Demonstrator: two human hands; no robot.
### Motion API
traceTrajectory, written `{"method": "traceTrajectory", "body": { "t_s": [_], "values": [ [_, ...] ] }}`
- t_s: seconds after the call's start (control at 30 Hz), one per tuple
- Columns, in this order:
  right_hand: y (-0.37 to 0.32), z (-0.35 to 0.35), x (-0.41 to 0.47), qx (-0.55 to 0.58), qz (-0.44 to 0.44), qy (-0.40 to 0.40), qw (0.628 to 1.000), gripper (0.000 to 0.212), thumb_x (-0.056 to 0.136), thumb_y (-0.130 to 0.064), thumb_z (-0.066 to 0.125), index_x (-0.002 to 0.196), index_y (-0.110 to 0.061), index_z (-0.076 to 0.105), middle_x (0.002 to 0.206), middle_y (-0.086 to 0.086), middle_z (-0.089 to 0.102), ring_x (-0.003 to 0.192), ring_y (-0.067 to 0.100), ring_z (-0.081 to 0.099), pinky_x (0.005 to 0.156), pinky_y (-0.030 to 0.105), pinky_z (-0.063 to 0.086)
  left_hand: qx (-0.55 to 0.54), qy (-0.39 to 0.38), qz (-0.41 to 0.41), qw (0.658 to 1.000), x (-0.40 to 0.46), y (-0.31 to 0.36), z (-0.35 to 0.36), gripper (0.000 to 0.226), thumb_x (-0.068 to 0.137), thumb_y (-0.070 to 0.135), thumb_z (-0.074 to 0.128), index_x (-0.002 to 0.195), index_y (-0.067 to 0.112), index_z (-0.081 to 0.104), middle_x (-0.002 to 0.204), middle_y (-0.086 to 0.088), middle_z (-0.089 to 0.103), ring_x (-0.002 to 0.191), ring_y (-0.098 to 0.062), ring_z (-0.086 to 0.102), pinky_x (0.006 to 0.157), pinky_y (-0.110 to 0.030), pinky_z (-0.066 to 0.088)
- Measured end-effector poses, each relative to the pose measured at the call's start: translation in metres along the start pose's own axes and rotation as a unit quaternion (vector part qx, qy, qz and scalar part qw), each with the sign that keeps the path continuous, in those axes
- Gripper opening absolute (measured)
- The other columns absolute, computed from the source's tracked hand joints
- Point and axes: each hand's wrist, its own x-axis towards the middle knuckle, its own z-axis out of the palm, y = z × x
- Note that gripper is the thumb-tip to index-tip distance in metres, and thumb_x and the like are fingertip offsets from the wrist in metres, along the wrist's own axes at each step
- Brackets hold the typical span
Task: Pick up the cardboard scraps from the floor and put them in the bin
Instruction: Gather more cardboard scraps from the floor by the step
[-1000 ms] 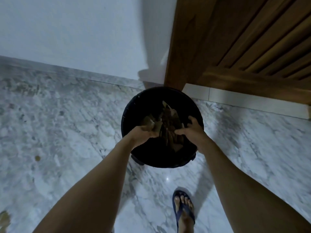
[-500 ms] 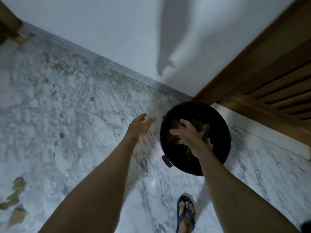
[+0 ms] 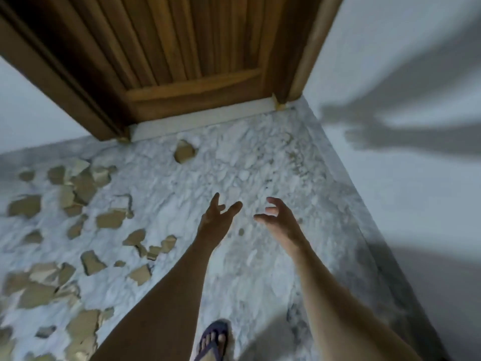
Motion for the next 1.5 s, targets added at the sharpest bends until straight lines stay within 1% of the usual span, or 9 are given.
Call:
{"method": "traceTrajectory", "body": {
  "t_s": [0.07,0.2,0.4,0.57,0.73,0.9,1.27,1.4,1.5],
  "values": [
    [-0.044,0.038,0.029,-0.047,-0.021,-0.034,0.998,0.068,0.09,-0.021,0.073,0.15,-0.021,0.039,0.145,0.01,0.05,0.105,0.02,0.057,0.06,0.018,0.049,-0.029,0.046,-0.009,0.998,0.022,0.006,-0.048,0.082,0.092,0.054,0.064,0.159,0.027,0.025,0.153,-0.006,0.049,0.14,-0.028,0.046,0.111,-0.039,0.037],
    [-0.098,0.099,0.089,-0.115,-0.048,-0.088,0.988,0.063,0.088,-0.021,0.072,0.145,-0.023,0.044,0.139,0.009,0.055,0.108,0.019,0.056,0.087,0.029,0.045,-0.086,0.104,-0.052,0.99,0.069,0.001,-0.118,0.078,0.096,0.046,0.062,0.16,0.022,0.021,0.161,-0.011,0.034,0.147,-0.031,0.035,0.118,-0.043,0.031],
    [-0.142,0.148,0.181,-0.224,-0.056,-0.174,0.957,0.061,0.086,-0.022,0.073,0.14,-0.022,0.048,0.13,0.006,0.056,0.104,0.018,0.058,0.083,0.028,0.045,-0.194,0.207,-0.125,0.951,0.142,-0.009,-0.151,0.079,0.095,0.044,0.065,0.158,0.02,0.026,0.156,-0.012,0.042,0.144,-0.032,0.04,0.114,-0.041,0.034],
    [-0.165,0.176,0.25,-0.332,-0.063,-0.192,0.921,0.06,0.086,-0.022,0.072,0.14,-0.02,0.046,0.108,-0.004,0.06,0.098,0.019,0.06,0.081,0.031,0.048,-0.246,0.227,-0.181,0.925,0.183,-0.026,-0.135,0.077,0.093,0.044,0.066,0.157,0.017,0.032,0.109,0.006,0.064,0.136,-0.028,0.049,0.105,-0.037,0.036],
    [-0.164,0.219,0.308,-0.386,-0.05,-0.207,0.898,0.057,0.088,-0.022,0.071,0.139,-0.018,0.046,0.115,0.003,0.057,0.081,0.014,0.059,0.076,0.033,0.048,-0.188,0.212,-0.284,0.916,0.195,-0.075,-0.119,0.072,0.093,0.05,0.064,0.153,0.017,0.041,0.148,-0.005,0.054,0.135,-0.03,0.047,0.088,-0.027,0.032],
    [-0.142,0.26,0.357,-0.45,-0.057,-0.242,0.858,0.052,0.091,-0.019,0.067,0.139,-0.017,0.047,0.108,0.002,0.06,0.073,0.013,0.056,0.066,0.029,0.047,-0.257,0.264,-0.321,0.873,0.21,-0.113,-0.107,0.078,0.091,0.039,0.071,0.153,0.008,0.035,0.146,-0.015,0.052,0.132,-0.03,0.052,0.106,-0.039,0.042],
    [-0.111,0.318,0.529,-0.58,-0.157,-0.275,0.75,0.055,0.094,-0.006,0.06,0.145,-0.017,0.042,0.139,0.008,0.05,0.106,0.025,0.052,0.079,0.03,0.042,-0.309,0.418,-0.378,0.766,0.36,-0.194,-0.093,0.074,0.091,0.035,0.068,0.152,0.008,0.036,0.147,-0.019,0.048,0.136,-0.036,0.045,0.109,-0.045,0.037],
    [-0.091,0.351,0.59,-0.649,-0.261,-0.265,0.664,0.068,0.089,-0.002,0.063,0.149,-0.019,0.038,0.149,0.013,0.042,0.13,0.037,0.046,0.096,0.04,0.047,-0.166,0.502,-0.474,0.704,0.385,-0.251,-0.094,0.072,0.094,0.039,0.059,0.154,0.011,0.03,0.155,-0.015,0.033,0.142,-0.036,0.032,0.109,-0.052,0.031],
    [-0.083,0.371,0.62,-0.717,-0.296,-0.24,0.584,0.088,0.088,-0.008,0.067,0.159,-0.024,0.016,0.166,0.007,0.005,0.15,0.034,0.014,0.117,0.052,0.028,-0.226,0.506,-0.534,0.639,0.387,-0.302,-0.084,0.067,0.094,0.035,0.055,0.153,0.017,0.028,0.162,-0.011,0.021,0.148,-0.035,0.019,0.113,-0.057,0.027]
  ]
}}
